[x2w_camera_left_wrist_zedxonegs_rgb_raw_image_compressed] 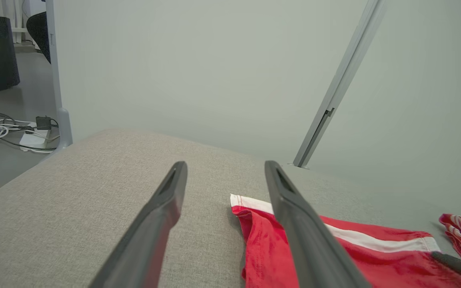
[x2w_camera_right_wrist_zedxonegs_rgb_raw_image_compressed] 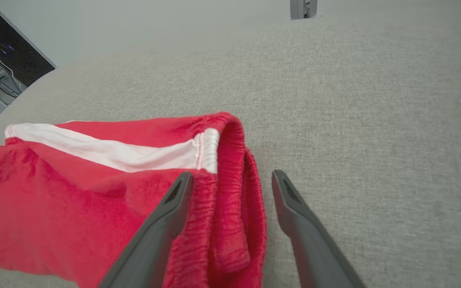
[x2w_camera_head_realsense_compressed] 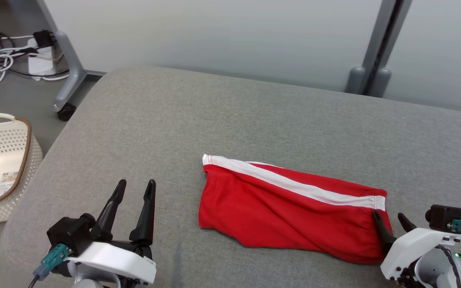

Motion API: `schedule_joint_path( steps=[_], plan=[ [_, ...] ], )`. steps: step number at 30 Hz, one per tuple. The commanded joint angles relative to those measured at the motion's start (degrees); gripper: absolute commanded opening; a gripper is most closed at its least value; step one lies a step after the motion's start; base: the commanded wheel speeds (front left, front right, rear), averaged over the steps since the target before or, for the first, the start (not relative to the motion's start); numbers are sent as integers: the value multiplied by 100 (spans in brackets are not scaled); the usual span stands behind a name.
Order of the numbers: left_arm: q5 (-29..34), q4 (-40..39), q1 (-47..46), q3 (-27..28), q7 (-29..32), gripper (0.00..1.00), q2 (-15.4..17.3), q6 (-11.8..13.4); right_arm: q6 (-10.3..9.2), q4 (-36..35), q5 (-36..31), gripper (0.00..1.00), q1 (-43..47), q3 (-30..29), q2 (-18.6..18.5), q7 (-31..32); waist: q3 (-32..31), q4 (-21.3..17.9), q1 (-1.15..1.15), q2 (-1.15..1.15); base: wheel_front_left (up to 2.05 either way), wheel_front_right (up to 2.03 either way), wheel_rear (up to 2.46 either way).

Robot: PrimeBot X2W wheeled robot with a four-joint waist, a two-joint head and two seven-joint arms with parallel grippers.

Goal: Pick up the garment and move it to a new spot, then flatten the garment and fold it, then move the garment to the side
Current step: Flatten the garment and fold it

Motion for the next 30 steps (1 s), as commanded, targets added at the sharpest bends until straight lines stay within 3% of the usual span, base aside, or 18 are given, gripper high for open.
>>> schedule_joint_path(
  steps=[1, 10, 16, 17, 18, 19, 25, 30],
  plan=[
    [29, 19, -69, 24, -23, 100, -7, -28, 5, 50, -27, 100, -54, -60, -4, 37, 54, 85, 0, 0, 0, 0, 0],
    [65, 190, -200, -32, -13, 100, -46, -150, 4, 738, 118, 100, -224, -602, 175, 223, 213, 246, 0, 0, 0, 0, 0],
    [66, 246, -286, -69, 28, 100, -20, -163, 4, 1137, 455, 100, -341, -546, 276, 418, 247, 336, 0, 0, 0, 0, 0],
    [66, 250, -287, -75, 35, 100, -16, -159, 4, 1166, 524, 49, -362, -532, 282, 429, 252, 346, 0, 0, 0, 0, 0],
    [65, 252, -289, -80, 41, 100, -16, -158, 4, 1197, 585, 28, -394, -524, 286, 411, 255, 355, 0, 0, 0, 0, 0],
    [63, 253, -287, -85, 45, 100, -16, -157, 4, 1208, 618, 0, -430, -504, 282, 362, 254, 362, 0, 0, 0, 0, 0],
    [42, 253, -223, -86, 63, 100, -10, -108, 4, 1059, 1013, 0, -541, -443, 175, 321, 170, 257, 0, 0, 0, 0, 0],
    [27, 232, -156, -112, 71, 100, -12, -86, 4, 545, 1521, 0, -368, -319, -326, 847, 70, 2, 0, 0, 0, 0, 0]
  ],
)
